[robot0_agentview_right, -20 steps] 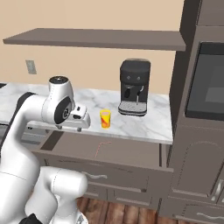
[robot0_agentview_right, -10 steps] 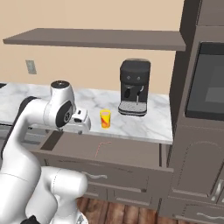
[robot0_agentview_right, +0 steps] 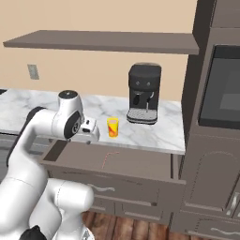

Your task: Pick up the straw from the right drawer and put it inside the smoothie cup.

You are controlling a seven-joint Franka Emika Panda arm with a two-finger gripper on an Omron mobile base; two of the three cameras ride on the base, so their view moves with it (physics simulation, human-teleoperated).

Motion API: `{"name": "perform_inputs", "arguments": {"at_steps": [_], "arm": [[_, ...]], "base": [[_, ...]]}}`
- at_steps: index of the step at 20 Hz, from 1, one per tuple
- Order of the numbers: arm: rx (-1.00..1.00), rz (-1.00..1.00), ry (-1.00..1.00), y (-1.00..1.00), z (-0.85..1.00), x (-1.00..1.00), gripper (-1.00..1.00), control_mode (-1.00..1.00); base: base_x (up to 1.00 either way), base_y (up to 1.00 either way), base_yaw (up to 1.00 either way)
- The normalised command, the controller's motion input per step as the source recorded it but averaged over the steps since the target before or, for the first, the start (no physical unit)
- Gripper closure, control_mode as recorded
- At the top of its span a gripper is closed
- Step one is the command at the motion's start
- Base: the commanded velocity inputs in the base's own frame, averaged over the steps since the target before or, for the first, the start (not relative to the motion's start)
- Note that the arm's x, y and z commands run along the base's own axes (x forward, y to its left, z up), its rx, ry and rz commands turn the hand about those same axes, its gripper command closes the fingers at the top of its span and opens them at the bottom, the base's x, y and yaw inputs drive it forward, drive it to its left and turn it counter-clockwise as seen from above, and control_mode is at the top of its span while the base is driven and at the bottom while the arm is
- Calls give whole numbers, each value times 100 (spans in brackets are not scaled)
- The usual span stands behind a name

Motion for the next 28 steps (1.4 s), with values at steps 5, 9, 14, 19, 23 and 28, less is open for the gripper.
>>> {"name": "perform_inputs", "arguments": {"at_steps": [5, 9, 14, 19, 23, 28], "arm": [[0, 0, 0, 0, -20, 27, -100, -100], [0, 0, 0, -12, -28, 10, -100, -100], [0, -1, 1, -19, -33, 0, -100, -100], [0, -3, 4, -17, -38, 6, -100, -100], [0, 0, 8, -12, -43, 16, -100, -100], [0, 0, 4, -6, -29, 17, -100, -100]], "base": [[0, 0, 0], [0, 0, 0], [0, 0, 0], [0, 0, 0], [0, 0, 0], [0, 0, 0]]}}
